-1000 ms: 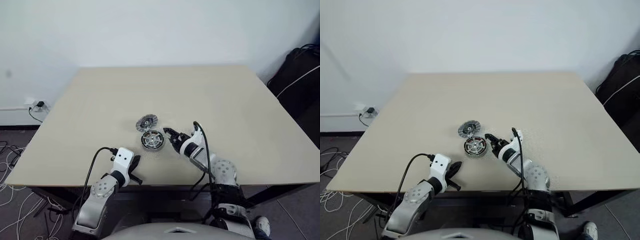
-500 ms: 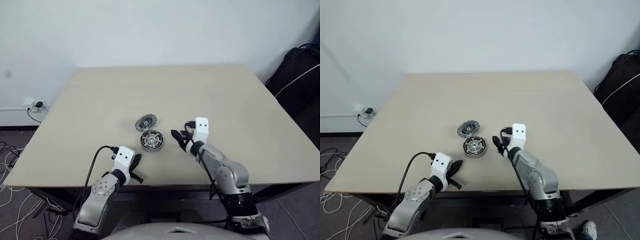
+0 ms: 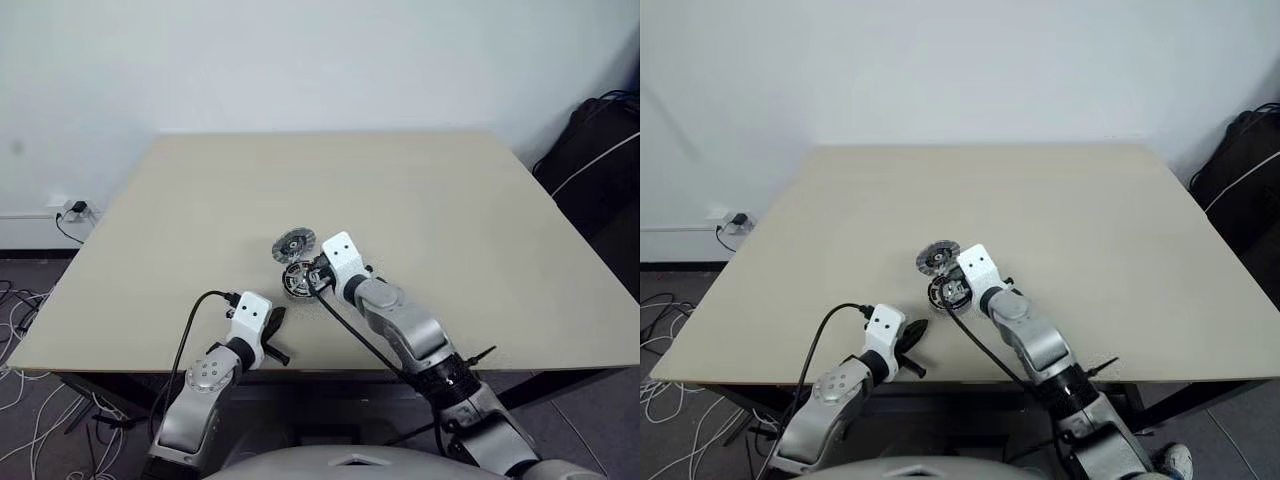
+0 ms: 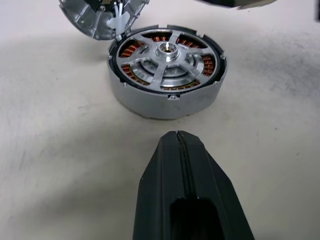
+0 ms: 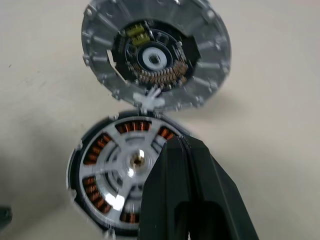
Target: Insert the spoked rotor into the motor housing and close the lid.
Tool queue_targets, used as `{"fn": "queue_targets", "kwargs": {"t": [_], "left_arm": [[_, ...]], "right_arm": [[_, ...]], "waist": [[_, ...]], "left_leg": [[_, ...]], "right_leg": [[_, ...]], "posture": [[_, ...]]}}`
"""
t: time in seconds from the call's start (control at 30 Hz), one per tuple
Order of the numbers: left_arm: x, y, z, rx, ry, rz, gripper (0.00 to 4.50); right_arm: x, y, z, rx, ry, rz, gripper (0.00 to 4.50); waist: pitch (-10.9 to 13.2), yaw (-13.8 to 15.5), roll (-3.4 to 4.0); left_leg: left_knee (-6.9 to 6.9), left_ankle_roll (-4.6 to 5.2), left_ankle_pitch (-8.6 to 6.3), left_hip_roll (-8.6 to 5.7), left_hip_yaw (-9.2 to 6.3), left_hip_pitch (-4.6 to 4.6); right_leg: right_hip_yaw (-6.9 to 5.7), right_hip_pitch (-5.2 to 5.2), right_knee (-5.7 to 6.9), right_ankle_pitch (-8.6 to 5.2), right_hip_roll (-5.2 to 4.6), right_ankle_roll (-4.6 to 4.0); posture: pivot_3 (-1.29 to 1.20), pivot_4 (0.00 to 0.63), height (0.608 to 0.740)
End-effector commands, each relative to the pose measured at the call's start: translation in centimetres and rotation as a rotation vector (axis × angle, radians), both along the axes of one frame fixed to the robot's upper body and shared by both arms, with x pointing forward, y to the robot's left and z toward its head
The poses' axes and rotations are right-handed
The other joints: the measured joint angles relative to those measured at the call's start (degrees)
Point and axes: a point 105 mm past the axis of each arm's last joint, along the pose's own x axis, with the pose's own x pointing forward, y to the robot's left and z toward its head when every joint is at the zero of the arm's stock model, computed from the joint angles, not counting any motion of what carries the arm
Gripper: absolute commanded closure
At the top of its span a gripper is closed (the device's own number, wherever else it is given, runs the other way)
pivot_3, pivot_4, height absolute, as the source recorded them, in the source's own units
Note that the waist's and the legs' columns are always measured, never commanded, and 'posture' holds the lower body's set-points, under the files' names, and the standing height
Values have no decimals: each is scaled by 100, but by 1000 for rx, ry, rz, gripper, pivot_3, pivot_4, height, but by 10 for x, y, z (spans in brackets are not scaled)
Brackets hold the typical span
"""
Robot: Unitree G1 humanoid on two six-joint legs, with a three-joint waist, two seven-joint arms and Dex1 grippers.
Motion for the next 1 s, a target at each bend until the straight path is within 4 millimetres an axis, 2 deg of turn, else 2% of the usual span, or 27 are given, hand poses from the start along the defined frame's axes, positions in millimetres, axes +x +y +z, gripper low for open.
{"fn": "queue_targets", "kwargs": {"t": [0.03,0.37,0.53,0.6,0.8,1.0], "left_arm": [[5,-4,11,-12,-54,-4,4500],[5,-3,10,-17,-57,11,4500],[5,-3,10,-19,-58,15,4500],[5,-3,10,-19,-57,16,4500],[4,-3,9,-21,-52,17,4500],[4,-2,8,-21,-49,17,4500]], "right_arm": [[10,13,13,6,-63,35,4464],[15,23,-6,-11,-7,49,4464],[4,18,-36,-47,112,56,4464],[2,17,-41,-55,135,55,4464],[7,18,-26,-28,75,66,4464],[6,22,2,-78,-25,236,4464]], "waist": [[0,-5,0],[-1,-18,1],[-11,-20,6],[-20,-19,6],[-29,-18,3],[-27,-18,2]], "left_leg": [[-1,0,0,0,0,0],[-3,-3,0,0,0,1],[-3,-5,0,1,-1,1],[-3,-6,-1,1,-1,5],[-3,-6,-1,1,0,13],[-3,-6,-1,1,0,10]], "right_leg": [[0,0,0,0,3,0],[2,-3,2,1,11,-2],[3,-4,5,1,12,-3],[3,-1,5,1,13,-3],[3,7,8,1,14,-4],[3,4,8,1,12,-4]], "posture": [[0,0,740],[0,0,740],[0,0,740],[0,0,740],[0,0,740],[0,0,740]]}}
